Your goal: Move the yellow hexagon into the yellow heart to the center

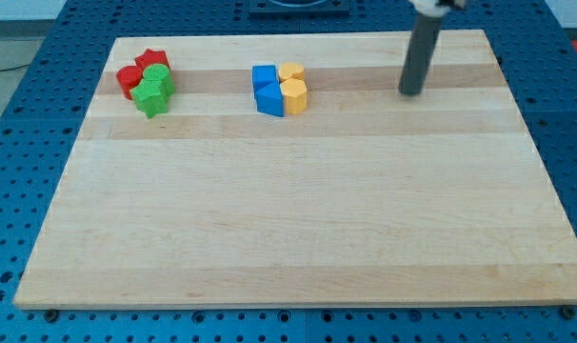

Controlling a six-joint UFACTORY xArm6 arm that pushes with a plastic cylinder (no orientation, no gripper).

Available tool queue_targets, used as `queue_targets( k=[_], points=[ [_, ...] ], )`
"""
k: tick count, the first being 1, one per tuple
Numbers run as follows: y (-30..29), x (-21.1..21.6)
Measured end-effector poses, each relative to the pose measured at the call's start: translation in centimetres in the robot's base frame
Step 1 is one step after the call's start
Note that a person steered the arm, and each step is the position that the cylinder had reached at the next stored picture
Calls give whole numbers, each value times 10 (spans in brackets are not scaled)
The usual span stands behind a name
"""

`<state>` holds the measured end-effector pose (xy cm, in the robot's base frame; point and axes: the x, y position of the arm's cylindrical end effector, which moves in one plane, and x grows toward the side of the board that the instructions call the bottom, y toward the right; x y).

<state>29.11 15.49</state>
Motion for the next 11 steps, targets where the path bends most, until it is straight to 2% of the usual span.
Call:
queue_targets(
  k=[1, 2, 3, 5, 6, 9, 11],
  points=[
    [-17, -57],
    [-83, -84],
    [-143, -72],
    [-175, 7],
    [-175, 20],
    [-180, 145],
    [-229, 170]
  ],
)
